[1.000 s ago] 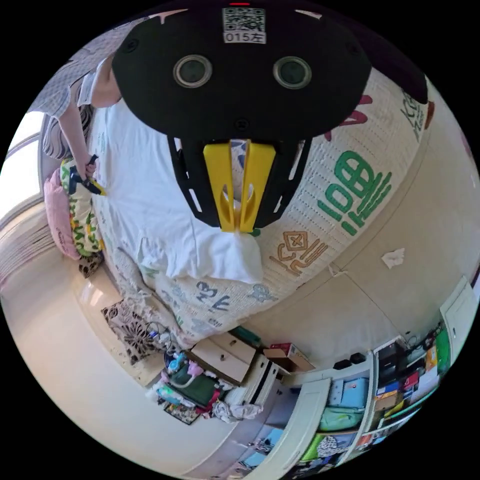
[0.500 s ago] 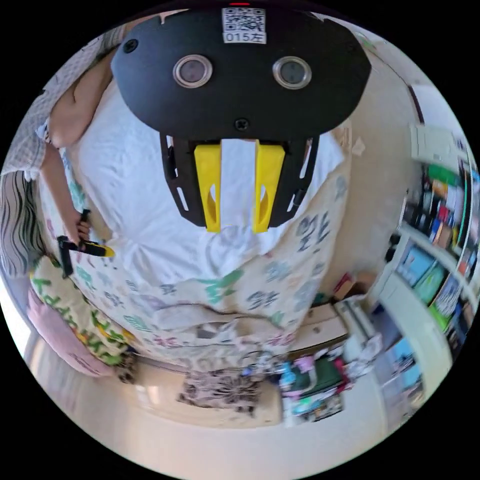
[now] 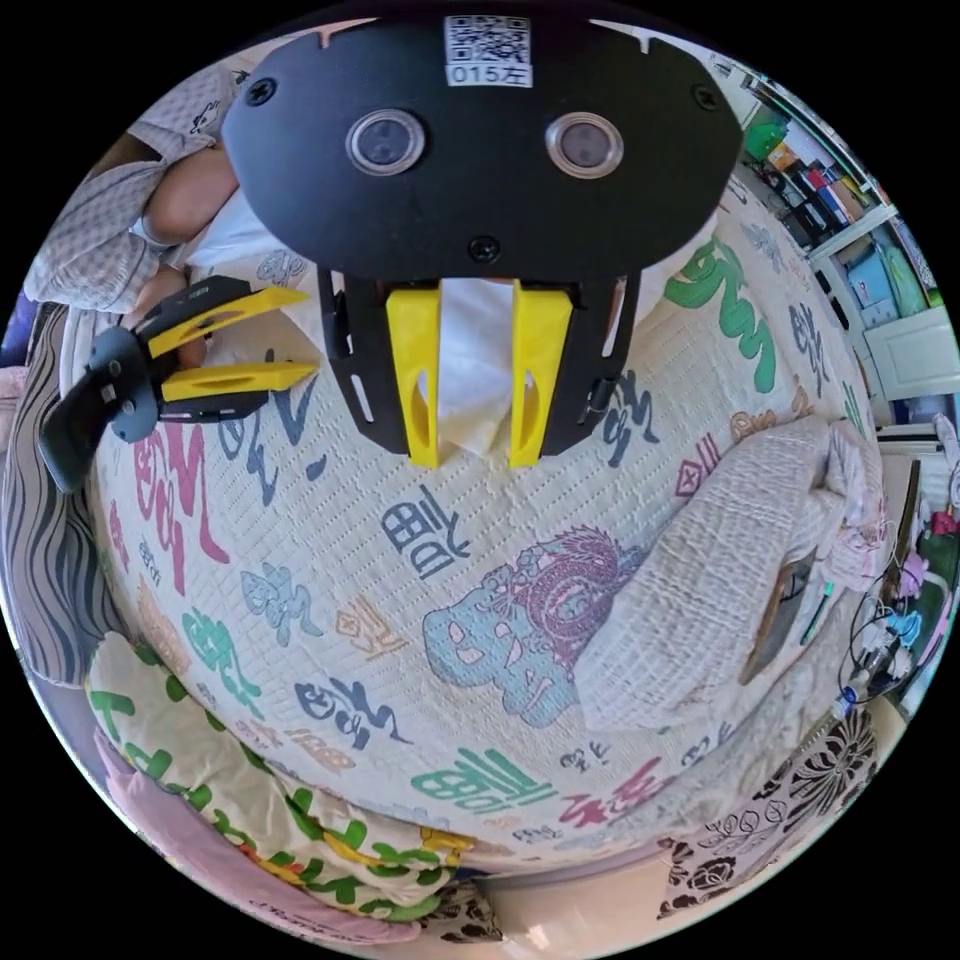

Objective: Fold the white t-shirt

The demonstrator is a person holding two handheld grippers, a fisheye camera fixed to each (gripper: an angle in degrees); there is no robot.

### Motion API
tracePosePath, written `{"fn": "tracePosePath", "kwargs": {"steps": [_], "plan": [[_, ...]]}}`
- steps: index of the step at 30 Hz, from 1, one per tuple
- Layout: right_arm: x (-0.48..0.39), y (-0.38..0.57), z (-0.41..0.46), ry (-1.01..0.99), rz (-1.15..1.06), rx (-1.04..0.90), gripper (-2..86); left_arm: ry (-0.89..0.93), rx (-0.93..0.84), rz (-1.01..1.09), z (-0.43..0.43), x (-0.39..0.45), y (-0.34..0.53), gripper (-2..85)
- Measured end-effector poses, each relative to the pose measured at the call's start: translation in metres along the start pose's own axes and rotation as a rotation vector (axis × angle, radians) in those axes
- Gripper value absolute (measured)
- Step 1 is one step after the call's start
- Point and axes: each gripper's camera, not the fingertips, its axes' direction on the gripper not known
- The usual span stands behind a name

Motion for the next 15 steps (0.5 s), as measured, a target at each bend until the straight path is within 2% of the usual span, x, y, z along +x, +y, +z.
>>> {"fn": "tracePosePath", "kwargs": {"steps": [3, 6, 15], "plan": [[-0.012, -0.004, 0.017, 0.003, -0.039, -0.056, 3.8, 0.007, -0.028, 0.06, 0.009, 0.007, -0.02, 6.8], [-0.02, -0.004, 0.021, 0.01, -0.045, -0.023, 1.0, 0.037, -0.036, 0.081, 0.012, 0.011, -0.034, 1.1], [-0.056, -0.001, 0.019, -0.078, -0.132, 0.172, -0.2, -0.103, 0.233, 0.174, -0.035, 0.038, -0.025, -0.4]]}}
